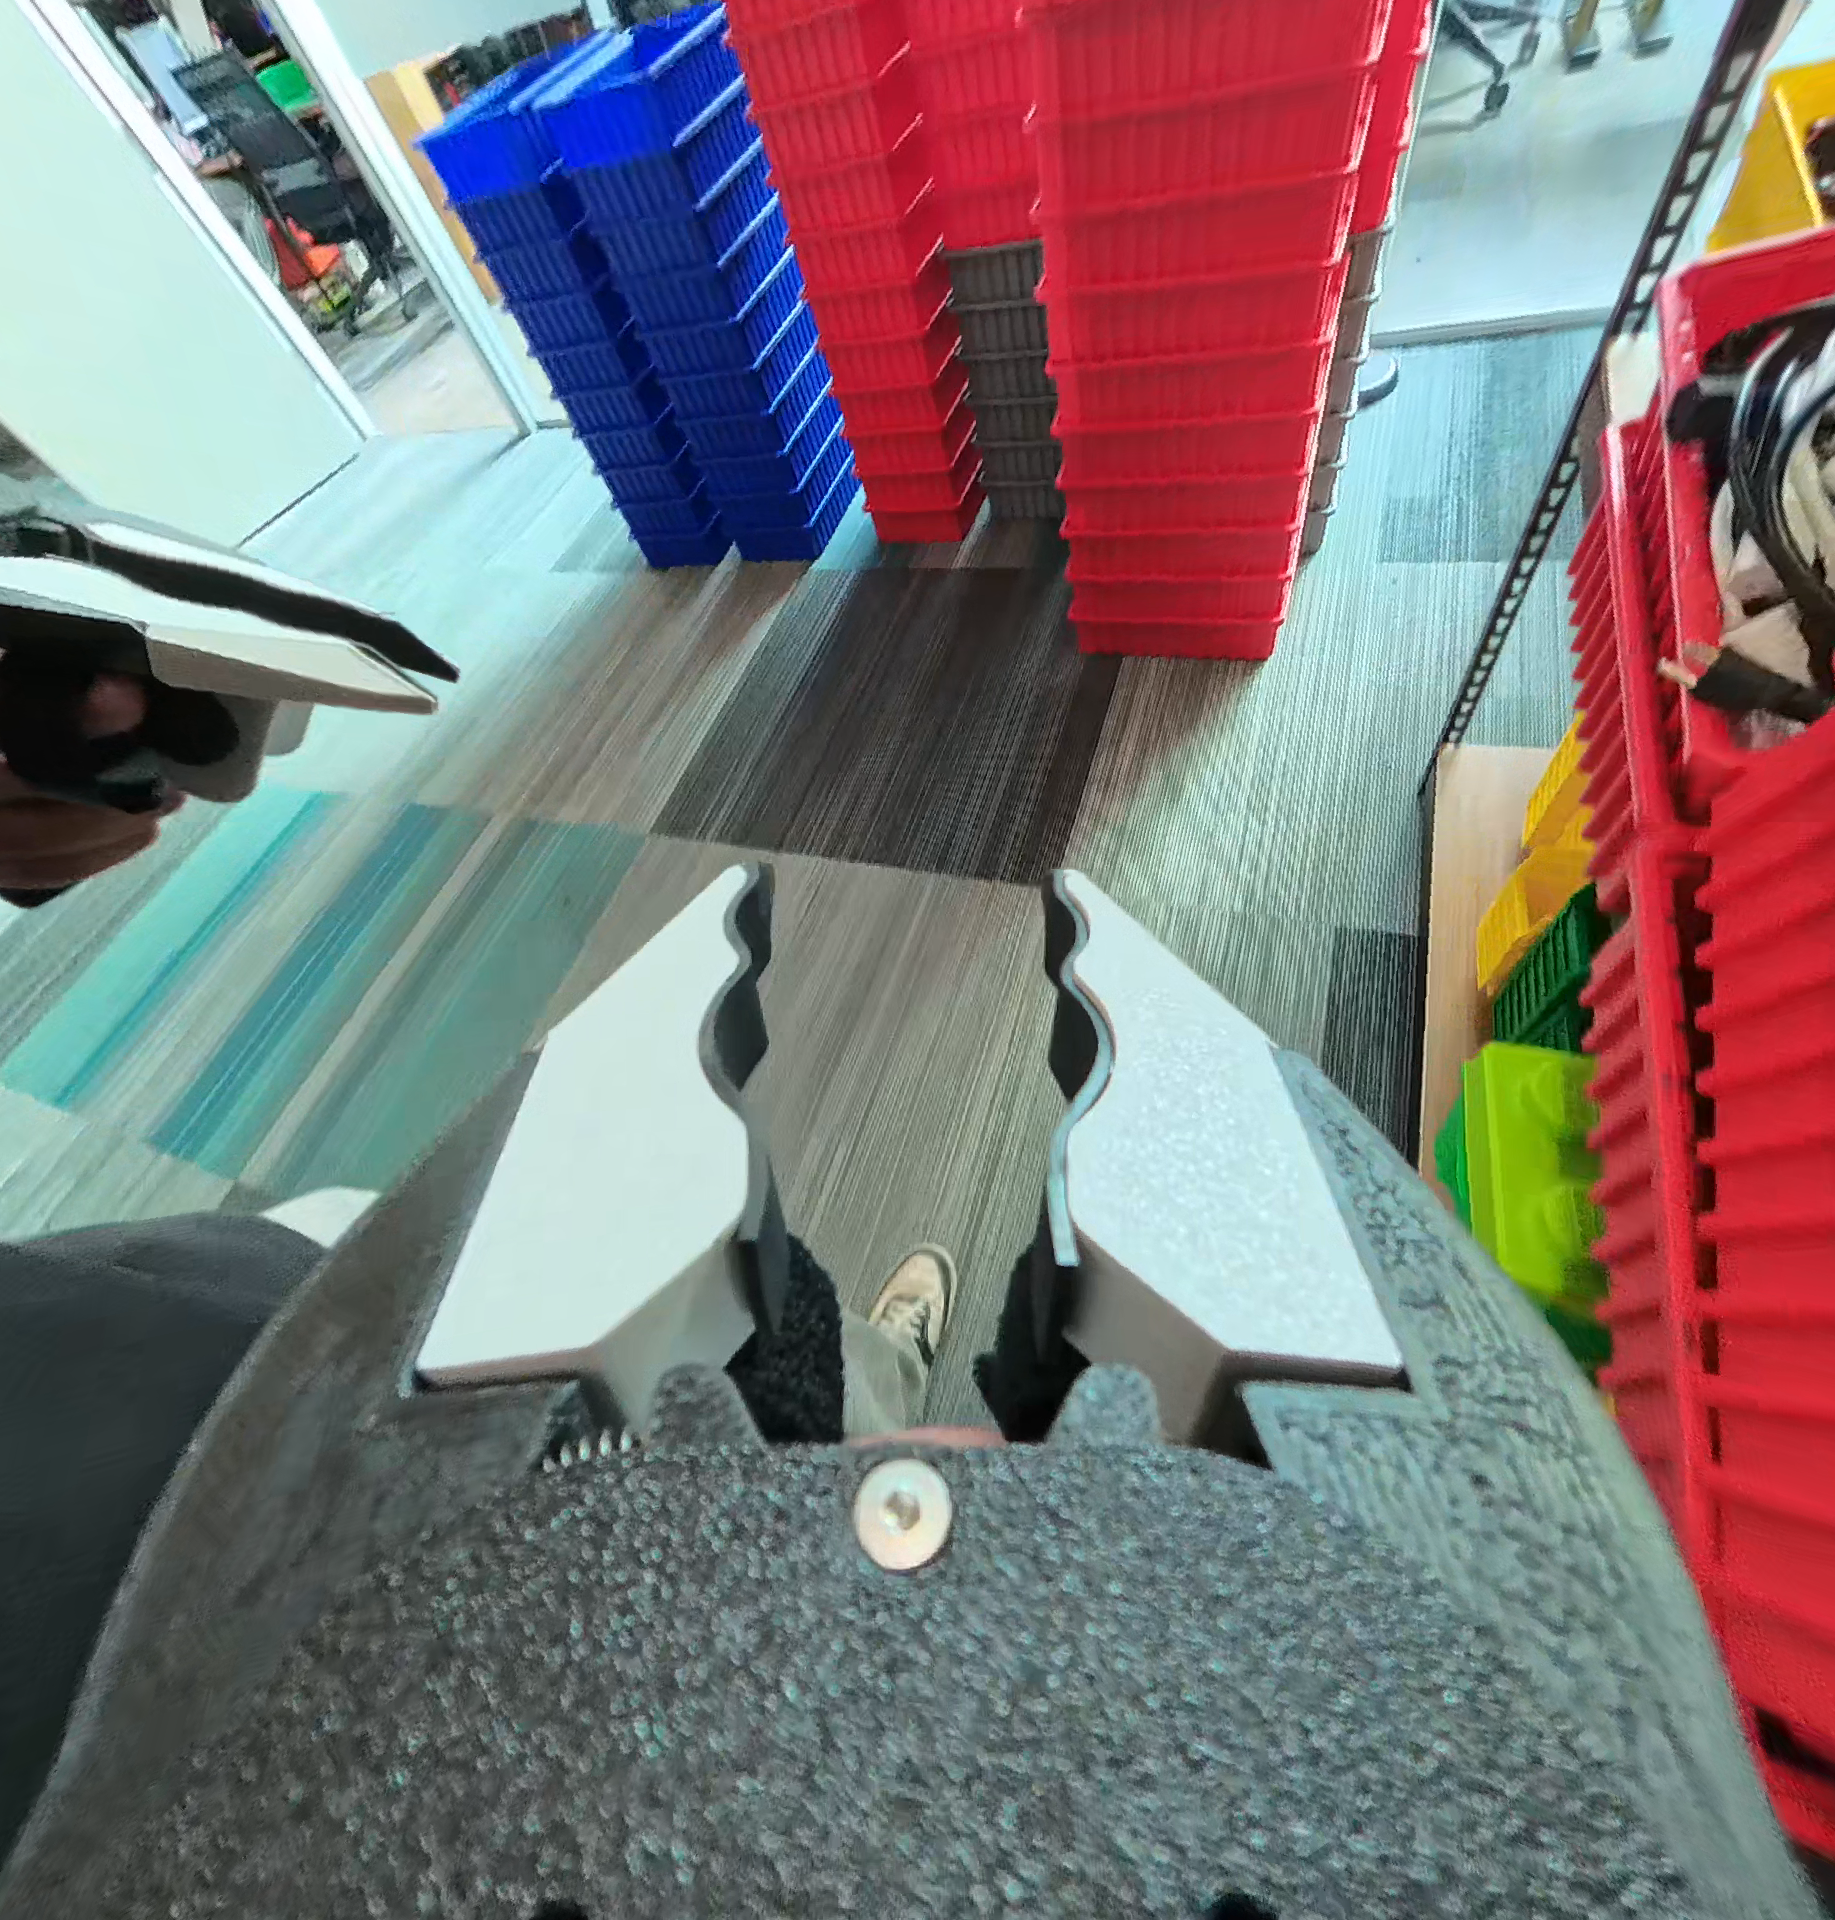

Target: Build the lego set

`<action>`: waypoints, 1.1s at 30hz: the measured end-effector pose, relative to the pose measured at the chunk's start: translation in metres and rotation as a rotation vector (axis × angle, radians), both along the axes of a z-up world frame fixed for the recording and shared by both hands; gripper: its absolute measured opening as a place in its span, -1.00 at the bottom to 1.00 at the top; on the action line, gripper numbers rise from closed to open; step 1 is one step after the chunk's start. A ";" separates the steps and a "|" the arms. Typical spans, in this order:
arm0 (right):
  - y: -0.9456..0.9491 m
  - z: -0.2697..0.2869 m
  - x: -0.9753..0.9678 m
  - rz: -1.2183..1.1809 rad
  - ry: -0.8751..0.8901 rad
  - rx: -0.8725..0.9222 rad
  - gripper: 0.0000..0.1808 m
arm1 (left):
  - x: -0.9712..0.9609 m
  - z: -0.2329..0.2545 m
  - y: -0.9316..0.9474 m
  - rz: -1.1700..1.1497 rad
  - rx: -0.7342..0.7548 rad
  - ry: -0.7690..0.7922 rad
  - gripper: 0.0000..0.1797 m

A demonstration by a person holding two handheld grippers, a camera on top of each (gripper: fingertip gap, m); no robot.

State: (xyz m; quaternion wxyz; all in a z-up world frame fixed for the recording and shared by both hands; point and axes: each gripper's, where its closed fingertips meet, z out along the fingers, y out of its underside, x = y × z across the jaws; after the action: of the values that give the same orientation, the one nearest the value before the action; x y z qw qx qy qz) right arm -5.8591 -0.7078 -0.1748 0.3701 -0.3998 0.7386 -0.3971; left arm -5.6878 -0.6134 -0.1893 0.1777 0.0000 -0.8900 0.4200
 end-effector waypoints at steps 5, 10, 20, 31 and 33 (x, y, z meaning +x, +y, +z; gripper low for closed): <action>-0.067 0.020 0.069 -0.058 0.017 -0.036 -0.42 | 0.079 0.007 -0.078 -0.087 0.004 -0.009 -0.75; -0.133 0.017 0.105 -0.130 0.028 -0.014 -0.42 | 0.135 0.006 -0.152 -0.105 0.001 0.025 -0.75; -0.303 0.003 0.171 -0.163 0.011 -0.052 -0.42 | 0.182 -0.001 -0.313 -0.151 0.006 0.015 -0.75; -0.437 0.056 0.230 -0.174 -0.072 -0.115 -0.42 | 0.216 0.032 -0.479 -0.266 -0.009 0.006 -0.75; -0.448 0.056 0.225 -0.226 -0.066 -0.113 -0.42 | 0.214 0.026 -0.497 -0.315 0.004 0.010 -0.75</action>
State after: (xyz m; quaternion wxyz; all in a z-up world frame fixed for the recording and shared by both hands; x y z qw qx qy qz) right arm -5.6342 -1.1557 -0.1187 0.3240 -0.3211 0.7427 -0.4903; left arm -5.4738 -1.1099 -0.1631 0.2455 -0.1370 -0.8789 0.3853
